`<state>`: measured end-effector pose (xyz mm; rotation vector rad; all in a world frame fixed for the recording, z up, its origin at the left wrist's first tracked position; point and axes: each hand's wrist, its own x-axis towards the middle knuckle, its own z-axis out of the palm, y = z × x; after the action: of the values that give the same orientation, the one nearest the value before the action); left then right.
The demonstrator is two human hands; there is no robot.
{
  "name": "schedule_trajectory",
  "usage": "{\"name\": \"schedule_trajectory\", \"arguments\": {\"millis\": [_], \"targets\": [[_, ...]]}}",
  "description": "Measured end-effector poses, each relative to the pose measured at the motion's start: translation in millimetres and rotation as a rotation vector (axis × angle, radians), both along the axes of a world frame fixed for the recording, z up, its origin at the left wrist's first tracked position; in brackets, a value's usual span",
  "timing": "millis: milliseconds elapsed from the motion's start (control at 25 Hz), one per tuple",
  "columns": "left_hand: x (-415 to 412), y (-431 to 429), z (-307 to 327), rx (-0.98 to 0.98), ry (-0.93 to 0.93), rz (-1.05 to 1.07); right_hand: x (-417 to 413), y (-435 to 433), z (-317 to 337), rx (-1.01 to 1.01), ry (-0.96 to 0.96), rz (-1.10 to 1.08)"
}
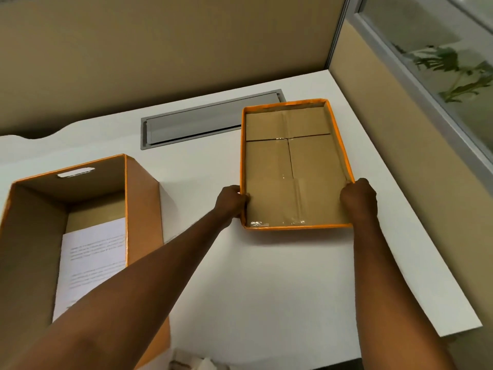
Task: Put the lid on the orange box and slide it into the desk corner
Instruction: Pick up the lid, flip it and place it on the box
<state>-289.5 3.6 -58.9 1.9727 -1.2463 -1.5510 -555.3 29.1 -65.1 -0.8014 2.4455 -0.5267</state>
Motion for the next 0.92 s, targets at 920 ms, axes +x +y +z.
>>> {"name": "schedule_trajectory", "arguments": {"millis": [920], "targets": [[122.6, 115.8, 243.5, -0.365, 0.603, -0.203, 320.6, 172.2, 229.0, -0.553, 0.451, 0.251]]}}
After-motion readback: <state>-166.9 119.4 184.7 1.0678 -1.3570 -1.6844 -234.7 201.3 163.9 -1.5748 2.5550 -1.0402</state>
